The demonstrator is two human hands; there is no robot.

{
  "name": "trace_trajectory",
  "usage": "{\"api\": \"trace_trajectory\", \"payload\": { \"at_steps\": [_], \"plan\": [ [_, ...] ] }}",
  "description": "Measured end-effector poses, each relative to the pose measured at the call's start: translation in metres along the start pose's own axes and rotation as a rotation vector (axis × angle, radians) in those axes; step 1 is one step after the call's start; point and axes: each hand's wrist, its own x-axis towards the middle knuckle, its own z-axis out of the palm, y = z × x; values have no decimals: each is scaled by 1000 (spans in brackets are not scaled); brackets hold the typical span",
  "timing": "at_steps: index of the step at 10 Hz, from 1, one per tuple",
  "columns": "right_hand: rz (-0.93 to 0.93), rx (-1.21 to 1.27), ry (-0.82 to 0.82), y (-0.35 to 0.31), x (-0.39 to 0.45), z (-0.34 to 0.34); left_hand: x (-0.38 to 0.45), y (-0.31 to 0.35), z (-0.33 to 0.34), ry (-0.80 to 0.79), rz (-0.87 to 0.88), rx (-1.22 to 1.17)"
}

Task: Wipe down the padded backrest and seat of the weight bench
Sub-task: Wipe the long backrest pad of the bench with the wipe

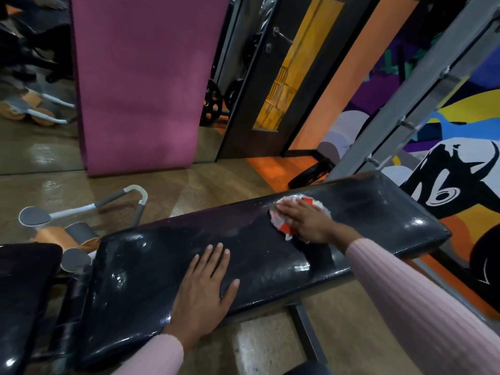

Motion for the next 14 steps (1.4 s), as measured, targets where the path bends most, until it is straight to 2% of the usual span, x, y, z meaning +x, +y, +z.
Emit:
{"api": "trace_trajectory", "payload": {
  "at_steps": [1, 2, 3, 4, 5, 6, 7, 8, 9, 10, 11, 12, 13, 14],
  "plan": [
    [140, 27, 21, -15, 31, -9, 1, 1, -2, 4, -2, -8],
    [72, 56, 65, -42, 36, 5, 0, 1, -2, 25, 4, -11],
    [-101, 34, 58, -35, 11, 20, 0, 1, -2, 21, -8, -27],
    [-146, 95, 24, -5, -9, 17, 0, 0, -2, 22, -1, -49],
    [-5, 123, -5, 6, 3, 4, 0, 1, -3, 30, 9, -48],
    [128, 77, 69, -23, 17, 5, -1, 2, -4, 29, -2, -43],
    [14, 59, 101, -49, -3, 22, 0, 1, -4, 24, 1, -51],
    [-84, 62, 104, -37, -28, 31, 0, 1, -4, 34, -3, -48],
    [-22, 73, 45, -10, -19, 18, 0, 1, -4, 36, -3, -54],
    [116, 81, 64, -10, 11, 7, 0, 2, -3, 38, -7, -52],
    [123, 62, 66, -35, 27, 10, 0, 2, -3, 34, -7, -50],
    [-71, 25, 54, -44, 5, 21, 0, 1, -2, 36, -6, -53],
    [-253, 67, 14, -11, -23, 26, 0, 2, -3, 37, -6, -51],
    [-184, 105, -31, 20, -22, 17, 0, 2, -3, 40, -8, -52]
  ]
}}
